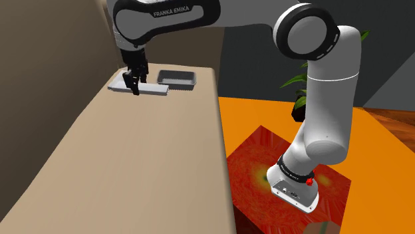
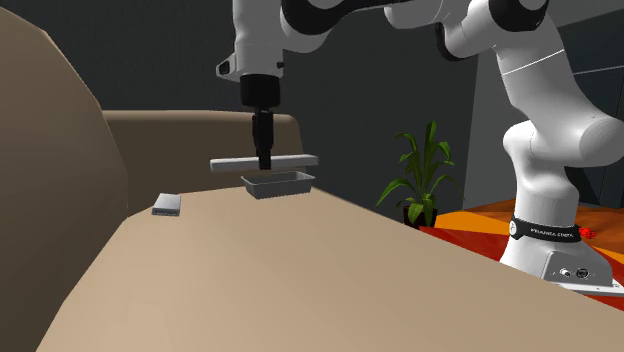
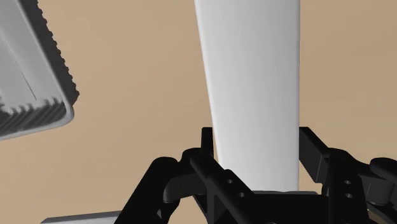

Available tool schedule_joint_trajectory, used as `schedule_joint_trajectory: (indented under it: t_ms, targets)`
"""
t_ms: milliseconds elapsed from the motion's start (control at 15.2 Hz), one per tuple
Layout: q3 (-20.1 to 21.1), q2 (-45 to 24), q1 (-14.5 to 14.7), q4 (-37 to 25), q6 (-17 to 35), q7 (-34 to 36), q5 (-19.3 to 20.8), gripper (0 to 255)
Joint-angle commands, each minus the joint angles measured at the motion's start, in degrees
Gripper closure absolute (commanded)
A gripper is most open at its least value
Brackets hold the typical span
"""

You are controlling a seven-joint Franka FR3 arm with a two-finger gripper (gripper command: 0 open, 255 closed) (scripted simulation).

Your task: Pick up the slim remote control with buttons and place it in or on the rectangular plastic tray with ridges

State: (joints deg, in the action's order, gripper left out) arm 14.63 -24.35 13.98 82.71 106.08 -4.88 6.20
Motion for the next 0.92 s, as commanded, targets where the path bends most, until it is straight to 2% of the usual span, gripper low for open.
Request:
schedule_joint_trajectory:
  t_ms: [0,66,462,858]
  targets:
    - [0.02,0.14,0.01,-1.46,-1.60,-0.14,-0.07,255]
    - [0.03,0.17,0.03,-1.90,-2.06,-0.15,-0.09,255]
    - [-1.90,0.81,-5.20,-1.19,-1.79,-7.30,-0.99,255]
    - [-3.89,-0.59,-10.06,-3.52,-2.57,-14.30,-1.54,255]
